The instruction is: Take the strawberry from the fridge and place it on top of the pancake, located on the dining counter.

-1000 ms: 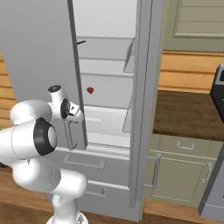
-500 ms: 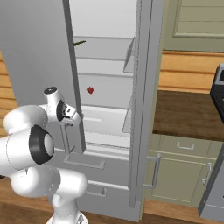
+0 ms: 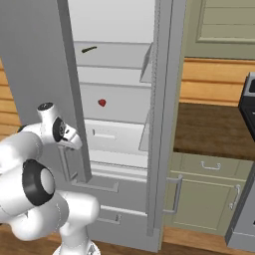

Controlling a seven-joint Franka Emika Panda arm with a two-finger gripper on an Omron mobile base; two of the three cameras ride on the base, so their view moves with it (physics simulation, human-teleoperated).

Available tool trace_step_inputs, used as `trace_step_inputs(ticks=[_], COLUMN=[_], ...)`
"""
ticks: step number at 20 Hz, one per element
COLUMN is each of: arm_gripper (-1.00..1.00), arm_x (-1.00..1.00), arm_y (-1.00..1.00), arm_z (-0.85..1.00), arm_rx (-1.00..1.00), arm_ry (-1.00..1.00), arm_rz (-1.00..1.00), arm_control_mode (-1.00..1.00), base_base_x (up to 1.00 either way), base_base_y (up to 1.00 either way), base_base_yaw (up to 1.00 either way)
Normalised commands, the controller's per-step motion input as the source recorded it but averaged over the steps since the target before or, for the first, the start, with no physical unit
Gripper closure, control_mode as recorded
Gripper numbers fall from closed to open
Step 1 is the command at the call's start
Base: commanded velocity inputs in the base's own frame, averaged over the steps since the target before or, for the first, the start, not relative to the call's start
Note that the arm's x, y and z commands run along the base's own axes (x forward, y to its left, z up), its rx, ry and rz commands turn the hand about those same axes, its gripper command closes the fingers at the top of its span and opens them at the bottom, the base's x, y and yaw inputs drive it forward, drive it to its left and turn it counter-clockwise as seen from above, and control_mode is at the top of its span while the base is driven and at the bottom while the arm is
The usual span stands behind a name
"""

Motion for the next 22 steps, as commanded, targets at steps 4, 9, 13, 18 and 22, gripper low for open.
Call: trace_step_inputs(ticks=[4,9,13,18,22], arm_gripper=[1.00,1.00,1.00,-1.00,-1.00], arm_x=[-0.55,-0.45,-0.43,-0.47,-0.54], arm_y=[0.88,0.99,0.82,0.43,0.32], arm_z=[-0.07,-0.12,-0.10,-0.01,0.24], arm_rx=[-0.05,-0.08,-0.05,-0.01,-0.09], arm_ry=[0.00,0.00,0.00,-0.02,-0.04], arm_rz=[-0.12,-0.11,-0.08,-0.11,-0.17], arm_control_mode=[-1.00,-1.00,-1.00,-1.00,-1.00], base_base_x=[0.00,0.00,0.00,0.00,0.00], base_base_y=[0.00,0.00,0.00,0.00,0.00], base_base_yaw=[0.00,0.00,0.00,0.00,0.00])
